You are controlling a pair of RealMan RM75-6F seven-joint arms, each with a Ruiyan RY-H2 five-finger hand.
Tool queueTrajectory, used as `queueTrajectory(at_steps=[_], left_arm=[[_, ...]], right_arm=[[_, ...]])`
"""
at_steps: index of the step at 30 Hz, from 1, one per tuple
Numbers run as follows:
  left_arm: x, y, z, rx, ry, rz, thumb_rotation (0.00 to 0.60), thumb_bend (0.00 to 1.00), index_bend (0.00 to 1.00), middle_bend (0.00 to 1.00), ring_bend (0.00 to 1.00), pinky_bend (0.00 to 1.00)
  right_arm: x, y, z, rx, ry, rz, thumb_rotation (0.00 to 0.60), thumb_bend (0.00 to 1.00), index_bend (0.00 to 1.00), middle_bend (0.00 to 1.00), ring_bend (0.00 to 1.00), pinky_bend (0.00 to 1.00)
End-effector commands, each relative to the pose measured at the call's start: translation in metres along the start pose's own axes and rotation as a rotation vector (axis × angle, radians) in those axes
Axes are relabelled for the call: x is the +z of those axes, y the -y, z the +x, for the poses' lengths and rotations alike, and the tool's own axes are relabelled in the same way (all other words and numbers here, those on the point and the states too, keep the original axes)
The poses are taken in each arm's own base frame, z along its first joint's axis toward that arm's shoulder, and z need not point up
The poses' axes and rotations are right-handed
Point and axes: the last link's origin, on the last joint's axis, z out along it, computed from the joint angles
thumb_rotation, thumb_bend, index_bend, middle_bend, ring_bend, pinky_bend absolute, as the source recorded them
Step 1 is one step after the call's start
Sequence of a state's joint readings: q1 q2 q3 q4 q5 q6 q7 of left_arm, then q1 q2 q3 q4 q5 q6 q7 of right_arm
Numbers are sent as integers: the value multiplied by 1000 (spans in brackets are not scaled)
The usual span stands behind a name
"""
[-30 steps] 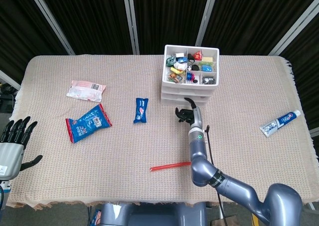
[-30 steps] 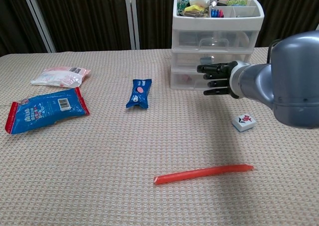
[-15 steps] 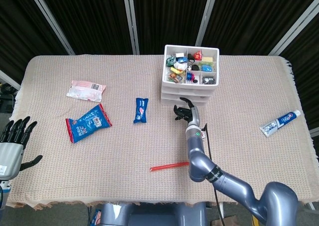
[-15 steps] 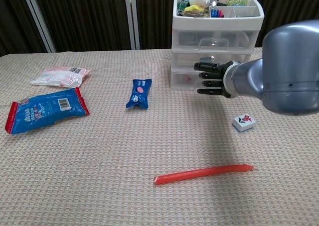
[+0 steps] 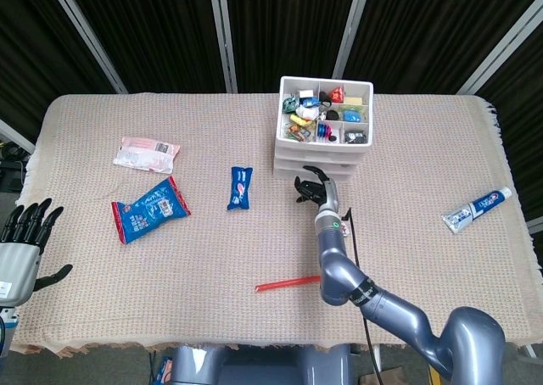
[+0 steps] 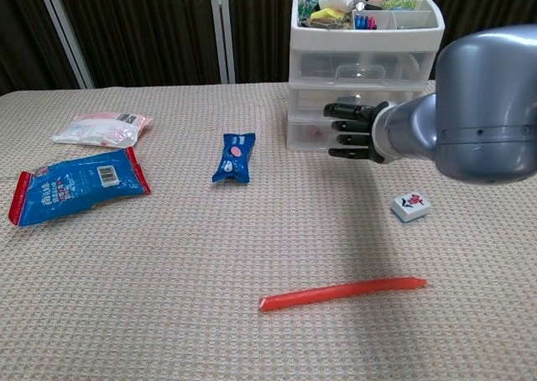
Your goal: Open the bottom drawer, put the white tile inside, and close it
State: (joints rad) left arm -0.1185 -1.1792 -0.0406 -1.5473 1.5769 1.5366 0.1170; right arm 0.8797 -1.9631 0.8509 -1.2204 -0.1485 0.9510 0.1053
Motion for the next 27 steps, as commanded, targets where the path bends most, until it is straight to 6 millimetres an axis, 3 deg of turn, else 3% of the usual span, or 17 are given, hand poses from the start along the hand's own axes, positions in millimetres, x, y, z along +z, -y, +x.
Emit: queueTrajectory(at_steps=[1,12,27], left_arm=[[0,0,0,-1,1,2,600,136,74,0,0,0],[0,1,0,-4,1,3,600,136,74,0,0,0],[0,0,1,-8,2,-2,600,136,74,0,0,0]], right_arm=[[-1,-1,-3,-2,9,-5,600,379,276,821,790,614],[-5,-3,-9,-8,28,-15,600,384,354,822,790,614],[-27,-17,-9,-40,71,-32,600,385,357,821,788,614]])
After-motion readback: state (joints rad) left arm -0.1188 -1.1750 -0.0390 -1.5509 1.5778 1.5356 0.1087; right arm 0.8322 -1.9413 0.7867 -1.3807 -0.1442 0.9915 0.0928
